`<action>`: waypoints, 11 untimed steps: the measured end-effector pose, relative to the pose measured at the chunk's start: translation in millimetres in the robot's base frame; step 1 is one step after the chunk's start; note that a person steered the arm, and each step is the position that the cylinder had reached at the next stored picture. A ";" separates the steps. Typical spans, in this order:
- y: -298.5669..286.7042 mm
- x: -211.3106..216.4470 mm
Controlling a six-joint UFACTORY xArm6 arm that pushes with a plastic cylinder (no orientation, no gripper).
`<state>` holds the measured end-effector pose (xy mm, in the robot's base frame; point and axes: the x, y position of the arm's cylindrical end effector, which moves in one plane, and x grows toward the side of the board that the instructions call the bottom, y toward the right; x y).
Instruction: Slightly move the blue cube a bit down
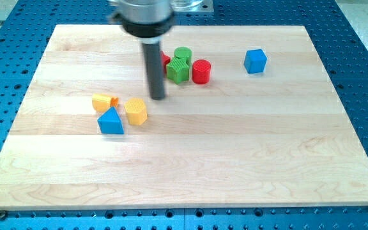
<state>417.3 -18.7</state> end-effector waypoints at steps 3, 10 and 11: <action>266.2 -94.9; 279.2 -132.4; 251.0 -100.9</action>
